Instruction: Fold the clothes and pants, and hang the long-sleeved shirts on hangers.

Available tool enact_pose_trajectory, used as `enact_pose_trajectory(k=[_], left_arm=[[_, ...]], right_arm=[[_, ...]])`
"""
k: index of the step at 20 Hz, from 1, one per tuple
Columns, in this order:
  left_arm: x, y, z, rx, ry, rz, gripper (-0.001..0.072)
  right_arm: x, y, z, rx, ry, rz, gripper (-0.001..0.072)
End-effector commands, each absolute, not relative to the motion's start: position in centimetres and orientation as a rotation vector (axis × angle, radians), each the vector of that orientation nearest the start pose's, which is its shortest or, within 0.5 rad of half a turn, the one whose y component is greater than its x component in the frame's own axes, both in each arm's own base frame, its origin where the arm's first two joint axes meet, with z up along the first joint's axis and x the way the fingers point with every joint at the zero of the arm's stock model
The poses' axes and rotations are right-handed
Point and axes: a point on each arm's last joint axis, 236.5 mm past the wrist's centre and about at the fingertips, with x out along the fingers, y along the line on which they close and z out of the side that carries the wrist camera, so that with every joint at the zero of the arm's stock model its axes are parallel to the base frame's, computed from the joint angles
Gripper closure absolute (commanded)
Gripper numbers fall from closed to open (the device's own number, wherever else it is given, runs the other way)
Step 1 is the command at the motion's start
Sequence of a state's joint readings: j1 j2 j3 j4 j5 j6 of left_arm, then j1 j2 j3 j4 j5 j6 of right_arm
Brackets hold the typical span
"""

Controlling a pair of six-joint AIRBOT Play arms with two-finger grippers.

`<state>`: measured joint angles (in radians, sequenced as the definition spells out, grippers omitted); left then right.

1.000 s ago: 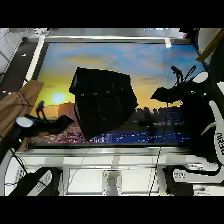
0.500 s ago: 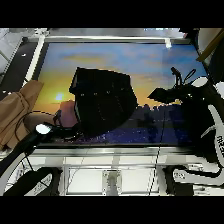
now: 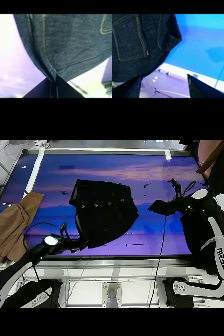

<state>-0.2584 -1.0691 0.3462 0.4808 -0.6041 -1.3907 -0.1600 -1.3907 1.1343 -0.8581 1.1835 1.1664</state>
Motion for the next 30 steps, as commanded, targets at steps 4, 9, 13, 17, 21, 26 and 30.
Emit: enact_pose_trajectory(k=[4,9,13,17,21,26,30], left_arm=[[29.3,-18.2,-6.0,-0.824,1.145,-0.278,0.0689],[28.9,-17.2,-5.7,-0.819,1.166,-0.284,0.0689],[28.7,-17.0,-5.9,-0.796,1.17,-0.285,0.0689],[28.7,-17.0,-5.9,-0.796,1.171,-0.285,0.0689],[28.7,-17.0,-5.9,-0.796,1.171,-0.285,0.0689],[28.5,-14.1,-6.2,-0.683,1.19,-0.265,0.069],[27.7,-9.9,-1.4,-0.651,1.172,-0.271,0.069]], right_arm=[[41.2,8.0,-1.6,0.495,1.225,0.394,0.0089],[42.0,12.4,-8.1,0.546,1.323,0.406,0.0157],[42.6,15.6,-10.0,0.601,1.316,0.455,0.0158],[42.9,16.5,-10.8,0.587,1.308,0.451,0.0158],[43.8,17.2,-10.5,0.603,1.267,0.438,0.0353],[41.4,17.6,-6.4,0.562,1.334,0.593,0.0692],[36.7,16.4,1.3,0.424,1.362,0.717,0.0693]])
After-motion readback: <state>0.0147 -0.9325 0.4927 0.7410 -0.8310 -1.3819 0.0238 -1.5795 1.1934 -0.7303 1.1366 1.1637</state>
